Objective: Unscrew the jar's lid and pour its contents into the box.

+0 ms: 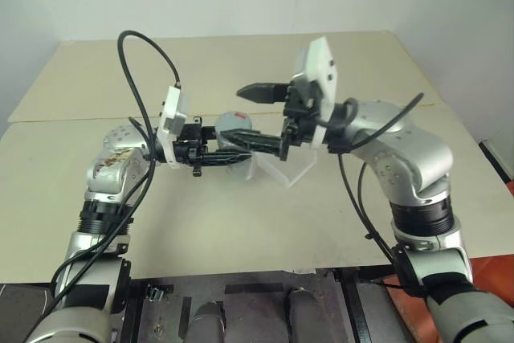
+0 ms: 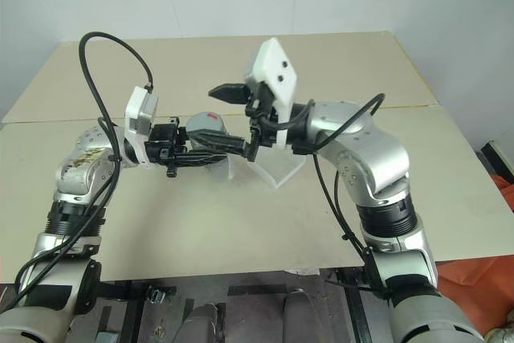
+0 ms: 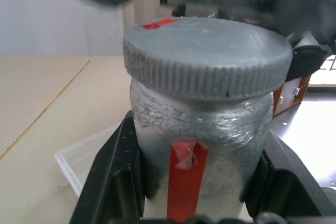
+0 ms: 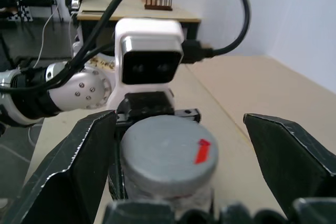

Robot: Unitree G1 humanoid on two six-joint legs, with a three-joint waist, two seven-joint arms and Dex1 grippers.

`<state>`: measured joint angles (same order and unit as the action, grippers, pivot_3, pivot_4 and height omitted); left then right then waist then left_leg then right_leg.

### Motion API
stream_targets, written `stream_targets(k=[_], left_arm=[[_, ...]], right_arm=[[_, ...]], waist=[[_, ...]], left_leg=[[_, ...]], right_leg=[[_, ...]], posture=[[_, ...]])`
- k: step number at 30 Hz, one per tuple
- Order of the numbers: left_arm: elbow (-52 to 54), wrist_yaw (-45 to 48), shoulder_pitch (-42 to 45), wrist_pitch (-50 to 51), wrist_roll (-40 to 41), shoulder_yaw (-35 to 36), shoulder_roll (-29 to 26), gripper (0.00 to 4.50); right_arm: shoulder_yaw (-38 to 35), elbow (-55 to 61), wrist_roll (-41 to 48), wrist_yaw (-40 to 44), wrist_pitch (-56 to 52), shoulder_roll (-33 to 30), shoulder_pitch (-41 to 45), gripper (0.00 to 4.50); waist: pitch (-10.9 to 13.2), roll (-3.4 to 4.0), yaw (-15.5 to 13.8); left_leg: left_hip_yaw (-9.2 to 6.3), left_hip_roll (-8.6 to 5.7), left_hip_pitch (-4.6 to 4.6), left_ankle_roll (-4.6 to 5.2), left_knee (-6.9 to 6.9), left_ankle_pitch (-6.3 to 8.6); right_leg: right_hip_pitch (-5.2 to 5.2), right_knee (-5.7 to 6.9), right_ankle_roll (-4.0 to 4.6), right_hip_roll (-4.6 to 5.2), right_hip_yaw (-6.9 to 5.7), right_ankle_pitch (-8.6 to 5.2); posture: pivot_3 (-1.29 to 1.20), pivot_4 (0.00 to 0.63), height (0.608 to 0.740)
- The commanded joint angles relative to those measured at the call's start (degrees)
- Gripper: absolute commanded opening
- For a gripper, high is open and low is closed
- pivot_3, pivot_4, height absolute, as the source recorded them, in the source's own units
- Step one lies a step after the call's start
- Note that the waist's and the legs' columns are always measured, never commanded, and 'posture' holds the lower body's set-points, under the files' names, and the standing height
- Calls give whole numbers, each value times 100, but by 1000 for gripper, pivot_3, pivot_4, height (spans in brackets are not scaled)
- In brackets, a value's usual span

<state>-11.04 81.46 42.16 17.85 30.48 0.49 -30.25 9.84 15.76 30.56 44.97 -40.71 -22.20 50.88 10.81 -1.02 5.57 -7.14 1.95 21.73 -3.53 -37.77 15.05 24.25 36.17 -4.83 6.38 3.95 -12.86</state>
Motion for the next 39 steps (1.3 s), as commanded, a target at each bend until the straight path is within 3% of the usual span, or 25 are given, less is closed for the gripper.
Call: stream_targets(k=[1, 9, 28, 39], left_arm=[[72, 4, 128, -84, 28, 18, 18, 1931], [142, 52, 82, -42, 70, 73, -90, 1931], [537, -5, -229, 201, 308, 283, -442, 1931], [562, -15, -223, 258, 294, 287, -450, 1931]], right_arm=[[79, 85, -97, -70, 96, 139, 213, 4475], [-5, -249, -320, -120, 154, 250, 294, 4475], [-401, -449, -399, 44, 294, -505, 45, 4475], [-493, -528, -473, 119, 363, -611, 55, 4475]], waist=[[0, 0, 0], [0, 0, 1], [0, 0, -2], [0, 0, 5]], left_leg=[[0, 0, 0, 0, 0, 0], [-1, 0, -1, 0, 0, 0], [-1, 0, 0, 1, 0, 0], [0, 0, -1, 1, 1, 1]], right_leg=[[0, 0, 0, 0, 0, 0], [0, 0, 0, 0, 0, 0], [0, 0, 0, 0, 0, 0], [0, 0, 0, 0, 0, 0]], posture=[[0, 150, 740], [0, 150, 740], [0, 150, 740], [0, 150, 740]])
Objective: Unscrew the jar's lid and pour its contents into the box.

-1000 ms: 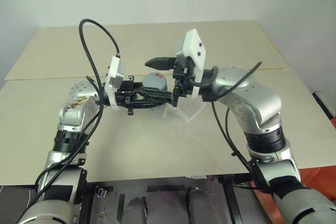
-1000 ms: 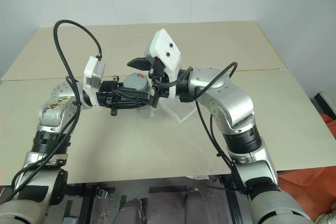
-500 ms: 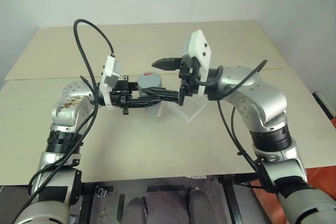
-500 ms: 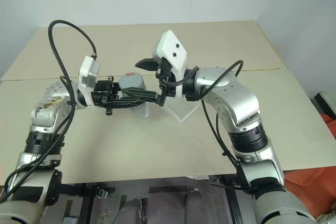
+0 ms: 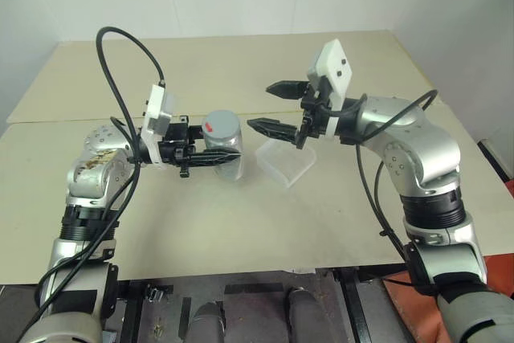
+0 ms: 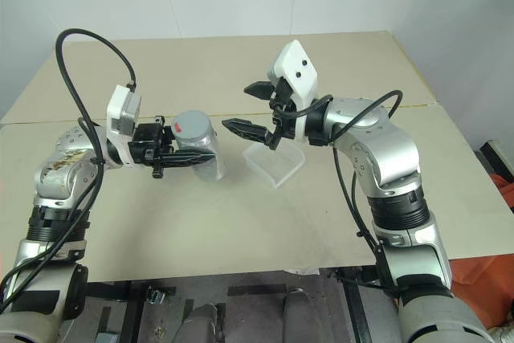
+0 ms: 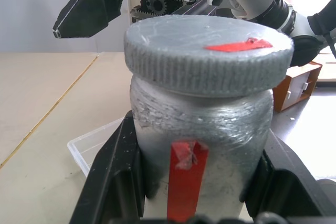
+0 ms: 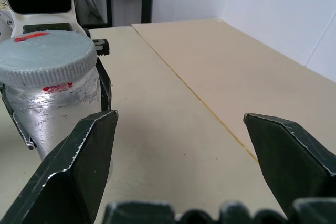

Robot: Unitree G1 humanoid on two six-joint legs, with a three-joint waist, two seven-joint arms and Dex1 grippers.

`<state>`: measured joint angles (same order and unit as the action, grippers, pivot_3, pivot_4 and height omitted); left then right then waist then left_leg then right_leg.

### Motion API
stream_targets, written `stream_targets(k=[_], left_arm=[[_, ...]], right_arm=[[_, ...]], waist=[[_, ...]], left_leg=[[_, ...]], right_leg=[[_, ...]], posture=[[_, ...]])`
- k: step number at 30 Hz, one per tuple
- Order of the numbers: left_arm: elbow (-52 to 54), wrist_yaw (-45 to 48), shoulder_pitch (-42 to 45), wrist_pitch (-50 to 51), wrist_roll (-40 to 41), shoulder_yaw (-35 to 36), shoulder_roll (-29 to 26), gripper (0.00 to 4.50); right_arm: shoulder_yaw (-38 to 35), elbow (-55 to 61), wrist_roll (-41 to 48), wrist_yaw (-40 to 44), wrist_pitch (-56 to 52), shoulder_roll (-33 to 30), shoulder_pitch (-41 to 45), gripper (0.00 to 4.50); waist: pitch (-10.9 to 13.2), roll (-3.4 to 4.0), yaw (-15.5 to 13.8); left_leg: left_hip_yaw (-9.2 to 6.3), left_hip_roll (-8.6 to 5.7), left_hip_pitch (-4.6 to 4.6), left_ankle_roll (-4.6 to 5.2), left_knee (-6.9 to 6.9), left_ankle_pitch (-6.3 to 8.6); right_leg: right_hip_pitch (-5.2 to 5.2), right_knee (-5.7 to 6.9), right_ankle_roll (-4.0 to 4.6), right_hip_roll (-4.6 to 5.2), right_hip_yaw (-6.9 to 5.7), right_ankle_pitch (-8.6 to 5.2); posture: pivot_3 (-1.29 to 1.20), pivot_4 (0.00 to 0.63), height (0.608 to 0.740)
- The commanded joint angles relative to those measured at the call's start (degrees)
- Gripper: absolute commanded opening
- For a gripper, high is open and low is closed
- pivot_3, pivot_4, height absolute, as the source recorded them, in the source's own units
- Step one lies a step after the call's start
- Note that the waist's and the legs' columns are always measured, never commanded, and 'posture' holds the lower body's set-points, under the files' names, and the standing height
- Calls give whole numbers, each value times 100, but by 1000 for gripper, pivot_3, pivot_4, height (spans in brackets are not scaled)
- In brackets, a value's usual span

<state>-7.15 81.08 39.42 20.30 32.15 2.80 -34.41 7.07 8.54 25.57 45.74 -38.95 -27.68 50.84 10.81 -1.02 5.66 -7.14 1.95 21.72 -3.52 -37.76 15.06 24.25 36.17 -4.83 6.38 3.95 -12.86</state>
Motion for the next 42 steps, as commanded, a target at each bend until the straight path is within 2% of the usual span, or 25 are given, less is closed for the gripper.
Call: stream_targets(k=[1, 7, 12, 25, 42], left_arm=[[148, 19, 65, 0, 113, 48, -24, 1931], [-130, -32, 206, -129, -25, -14, 98, 1931], [-279, -38, 280, -220, -100, -100, 205, 1931], [-506, 52, 505, -403, -220, -225, 361, 1931], [-386, 59, 413, -398, -213, -182, 330, 1931]], right_arm=[[-235, 245, 46, 78, 175, -98, 42, 4475], [-390, 682, 442, 473, 35, -309, -67, 4475], [-381, 1072, 745, 417, -120, -203, -74, 4475], [270, 991, 483, -25, -295, 338, 242, 4475], [393, 762, 452, -6, -562, 470, 391, 4475]], waist=[[0, 0, -8], [0, 0, -22], [0, 0, -8], [0, 0, -12], [0, 0, -9]], left_leg=[[0, 0, 0, 0, 0, 0], [0, 0, 3, 0, 0, 0], [0, 0, 1, 0, 0, 0], [-1, 0, 1, -1, -1, 0], [-1, 0, 1, 0, -1, 0]], right_leg=[[0, 0, 0, 0, 0, 0], [0, -3, 0, 0, 0, 0], [-1, -2, 0, 0, 0, 0], [0, 0, 0, 0, 0, 0], [0, 1, 0, 0, 0, 0]], posture=[[0, 150, 740], [0, 150, 740], [0, 150, 740], [0, 150, 740], [0, 150, 740]])
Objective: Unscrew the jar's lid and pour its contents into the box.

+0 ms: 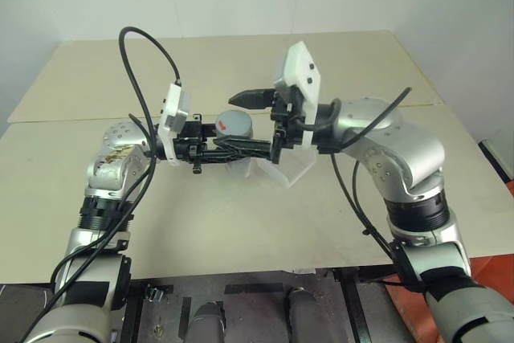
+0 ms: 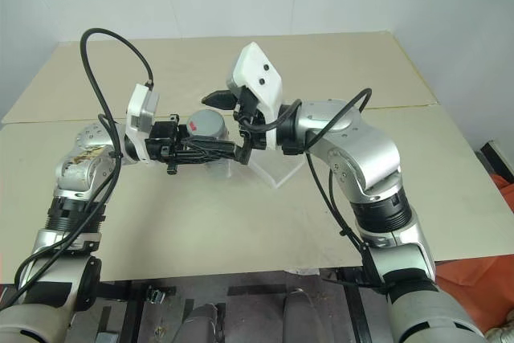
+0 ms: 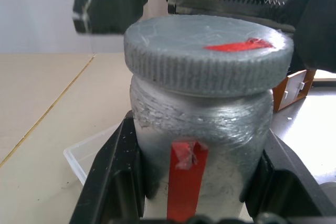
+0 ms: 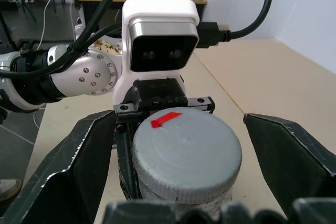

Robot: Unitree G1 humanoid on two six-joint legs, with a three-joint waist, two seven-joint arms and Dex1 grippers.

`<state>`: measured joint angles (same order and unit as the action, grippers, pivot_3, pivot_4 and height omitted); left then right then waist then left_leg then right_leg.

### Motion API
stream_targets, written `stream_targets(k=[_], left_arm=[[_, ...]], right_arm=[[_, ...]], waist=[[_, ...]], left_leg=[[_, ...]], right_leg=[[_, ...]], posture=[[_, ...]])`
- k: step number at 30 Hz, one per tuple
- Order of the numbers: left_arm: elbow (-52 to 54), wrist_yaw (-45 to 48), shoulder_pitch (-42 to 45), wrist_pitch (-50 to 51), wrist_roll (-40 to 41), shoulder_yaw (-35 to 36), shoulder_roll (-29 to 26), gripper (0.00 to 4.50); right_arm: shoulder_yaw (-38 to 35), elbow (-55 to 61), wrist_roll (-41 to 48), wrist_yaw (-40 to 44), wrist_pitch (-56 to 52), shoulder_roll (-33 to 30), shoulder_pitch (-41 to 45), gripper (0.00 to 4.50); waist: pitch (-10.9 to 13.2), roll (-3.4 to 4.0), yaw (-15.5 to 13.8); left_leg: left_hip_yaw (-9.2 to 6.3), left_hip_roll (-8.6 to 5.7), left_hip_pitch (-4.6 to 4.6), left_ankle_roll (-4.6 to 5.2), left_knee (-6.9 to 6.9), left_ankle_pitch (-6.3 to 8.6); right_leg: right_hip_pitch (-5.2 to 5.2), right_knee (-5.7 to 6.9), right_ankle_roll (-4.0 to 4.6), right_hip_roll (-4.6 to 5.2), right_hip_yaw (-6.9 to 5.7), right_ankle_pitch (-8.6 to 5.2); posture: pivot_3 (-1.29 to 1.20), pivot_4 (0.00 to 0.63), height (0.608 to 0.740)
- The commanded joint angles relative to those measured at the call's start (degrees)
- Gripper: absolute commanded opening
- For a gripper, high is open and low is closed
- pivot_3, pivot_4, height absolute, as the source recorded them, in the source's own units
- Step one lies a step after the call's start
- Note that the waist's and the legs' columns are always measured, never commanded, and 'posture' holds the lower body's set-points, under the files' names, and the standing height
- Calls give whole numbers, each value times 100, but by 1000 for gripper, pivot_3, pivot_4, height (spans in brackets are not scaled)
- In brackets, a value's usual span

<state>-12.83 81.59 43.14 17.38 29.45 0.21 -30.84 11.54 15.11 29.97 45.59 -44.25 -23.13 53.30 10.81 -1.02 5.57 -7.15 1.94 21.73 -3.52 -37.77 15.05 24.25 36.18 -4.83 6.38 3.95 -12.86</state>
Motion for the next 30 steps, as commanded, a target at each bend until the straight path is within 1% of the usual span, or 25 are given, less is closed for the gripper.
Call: stream_targets(k=[1, 4, 5, 7, 8, 14, 18, 21, 24, 26, 30], left_arm=[[181, 11, 40, -106, 59, 79, -28, 1931], [185, 13, 26, -110, 60, 77, -26, 1931], [186, 17, 22, -113, 58, 75, -27, 1931], [195, 25, 7, -117, 55, 71, -32, 1931], [201, 29, 0, -113, 55, 69, -34, 1931], [317, 60, -133, -78, 55, 32, -74, 1931], [419, 122, -267, -71, 59, 24, -137, 1931], [427, 134, -320, -76, 57, 49, -173, 1931], [418, 79, -347, -82, 41, 104, -222, 1931], [418, -12, -361, -81, 50, 180, -256, 1931], [509, -411, -432, -12, 120, 458, -318, 1931]], right_arm=[[-53, 100, 11, 7, -33, 19, 150, 4475], [-80, 76, 0, -31, -37, 28, 177, 3867], [-98, 68, 4, -42, -41, 30, 188, 3583], [-130, 70, 29, -53, -47, 32, 203, 2874], [-148, 77, 45, -65, -55, 34, 208, 2742], [-420, 56, 355, -125, -300, 87, 217, 2741], [-869, -9, 993, -147, -862, 109, 291, 2741], [-1091, -18, 1241, -179, -1085, 60, 327, 2741], [-1162, 1, 941, -380, -851, -100, 192, 2741], [-1248, 23, 632, -520, -497, -273, 0, 2741], [-1687, 11, 51, -940, 34, -747, -744, 2741]], waist=[[0, 0, 0], [0, 0, 1], [0, 0, 1], [0, 0, 1], [0, 0, 1], [0, 0, 2], [0, 0, -1], [0, 0, -3], [0, 0, -4], [0, 0, -6], [0, 0, -45]], left_leg=[[0, 0, 0, 0, 0, 0], [0, 0, 0, 0, 0, 0], [0, 0, 0, 0, 0, 0], [0, 0, 0, 0, 0, 0], [0, 0, 0, 0, 0, 0], [0, 0, -1, 0, 0, 0], [0, 0, 0, 0, 0, 0], [-1, 0, -1, 0, 0, 0], [0, 0, -1, 1, 0, 1], [0, 0, 0, 1, 0, 1], [0, 0, 4, 1, 0, 1]], right_leg=[[0, 0, 0, 0, 0, 0], [0, 0, 0, 0, 0, 0], [0, 0, 0, 0, 0, 0], [0, 0, 0, 0, 0, 0], [0, 0, 0, 0, 0, 0], [0, 0, 0, 0, 0, 0], [0, 0, 0, 0, 0, 0], [0, 1, 0, 0, 0, 0], [-1, 0, 0, 0, 0, 0], [-1, 0, 0, 0, 0, 0], [0, -3, 0, 1, 0, 0]], posture=[[0, 150, 740], [0, 150, 740], [0, 150, 740], [0, 150, 740], [0, 150, 740], [0, 150, 740], [0, 150, 740], [0, 150, 740], [0, 150, 740], [0, 150, 740], [0, 150, 740]])
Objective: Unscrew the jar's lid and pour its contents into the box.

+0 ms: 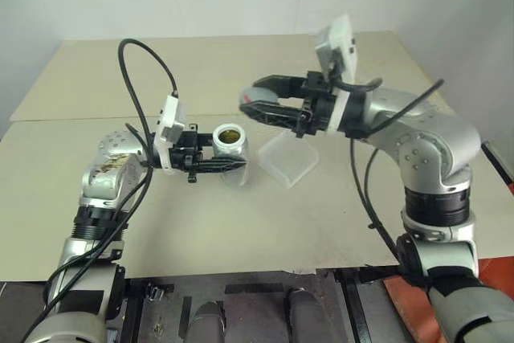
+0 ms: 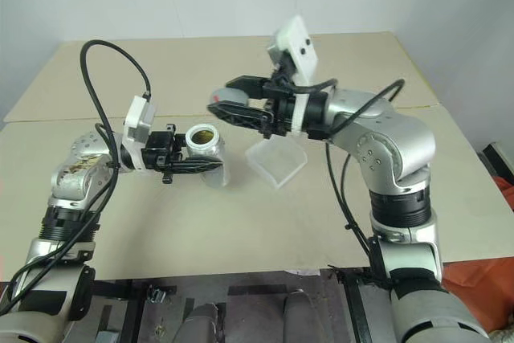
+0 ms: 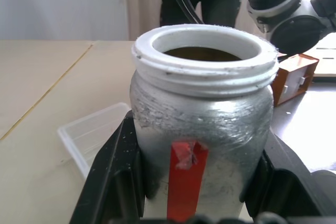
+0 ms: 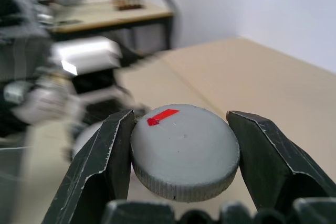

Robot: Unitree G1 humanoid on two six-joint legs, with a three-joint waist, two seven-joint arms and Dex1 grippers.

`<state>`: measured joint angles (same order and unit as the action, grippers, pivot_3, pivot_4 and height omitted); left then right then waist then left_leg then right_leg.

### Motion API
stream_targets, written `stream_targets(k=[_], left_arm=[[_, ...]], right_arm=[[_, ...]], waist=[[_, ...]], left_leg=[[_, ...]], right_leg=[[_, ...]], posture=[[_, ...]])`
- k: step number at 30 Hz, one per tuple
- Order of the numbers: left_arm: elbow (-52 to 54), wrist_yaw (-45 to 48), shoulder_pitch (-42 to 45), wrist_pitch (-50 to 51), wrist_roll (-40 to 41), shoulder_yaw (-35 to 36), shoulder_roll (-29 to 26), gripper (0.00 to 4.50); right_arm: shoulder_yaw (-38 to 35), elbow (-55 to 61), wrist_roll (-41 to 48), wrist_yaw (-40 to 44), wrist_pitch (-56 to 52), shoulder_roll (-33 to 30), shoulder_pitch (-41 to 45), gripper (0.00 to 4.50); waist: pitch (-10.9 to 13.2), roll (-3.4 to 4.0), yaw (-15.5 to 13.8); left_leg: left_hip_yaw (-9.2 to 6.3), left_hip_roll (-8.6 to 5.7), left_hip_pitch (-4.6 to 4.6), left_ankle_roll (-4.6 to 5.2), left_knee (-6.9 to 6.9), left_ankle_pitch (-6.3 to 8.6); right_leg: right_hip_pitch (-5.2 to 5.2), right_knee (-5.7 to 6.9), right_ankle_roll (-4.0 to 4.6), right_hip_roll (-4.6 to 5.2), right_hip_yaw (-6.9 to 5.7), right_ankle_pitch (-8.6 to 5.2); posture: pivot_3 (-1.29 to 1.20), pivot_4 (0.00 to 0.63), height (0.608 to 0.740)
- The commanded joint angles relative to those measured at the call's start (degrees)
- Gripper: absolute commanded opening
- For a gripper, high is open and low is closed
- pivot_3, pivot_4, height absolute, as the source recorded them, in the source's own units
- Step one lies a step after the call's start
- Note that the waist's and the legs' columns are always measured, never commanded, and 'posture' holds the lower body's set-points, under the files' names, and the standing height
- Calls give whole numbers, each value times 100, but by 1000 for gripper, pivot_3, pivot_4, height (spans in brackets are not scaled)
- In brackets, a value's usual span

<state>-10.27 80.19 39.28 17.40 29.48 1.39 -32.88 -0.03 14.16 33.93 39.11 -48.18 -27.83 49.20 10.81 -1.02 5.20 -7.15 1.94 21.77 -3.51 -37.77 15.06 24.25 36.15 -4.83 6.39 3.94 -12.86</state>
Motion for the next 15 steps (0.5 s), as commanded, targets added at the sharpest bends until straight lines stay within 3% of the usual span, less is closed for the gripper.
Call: stream_targets(k=[1, 7, 15], left_arm=[[291, -375, -82, 16, 129, 400, -142, 1931], [515, -1094, -248, 154, 46, 611, -237, 1931], [621, -1892, -245, 145, -73, 554, -62, 1931]], right_arm=[[-674, 138, -419, -423, 443, -372, -558, 2741], [-849, 380, -1310, -1210, 643, -770, -2111, 2741], [-633, -154, -2149, -2622, 387, 101, -2665, 2741]], waist=[[0, 0, -15], [0, 0, -84], [0, 0, -93]], left_leg=[[1, 0, 2, 0, 0, 0], [4, 0, 0, 2, 0, 1], [9, -1, -11, 2, 0, 1]], right_leg=[[1, -1, 0, 1, 0, 0], [1, -3, 0, 1, 1, 0], [-2, -12, 0, 0, 10, 0]], posture=[[0, 150, 740], [0, 150, 740], [0, 150, 740]])
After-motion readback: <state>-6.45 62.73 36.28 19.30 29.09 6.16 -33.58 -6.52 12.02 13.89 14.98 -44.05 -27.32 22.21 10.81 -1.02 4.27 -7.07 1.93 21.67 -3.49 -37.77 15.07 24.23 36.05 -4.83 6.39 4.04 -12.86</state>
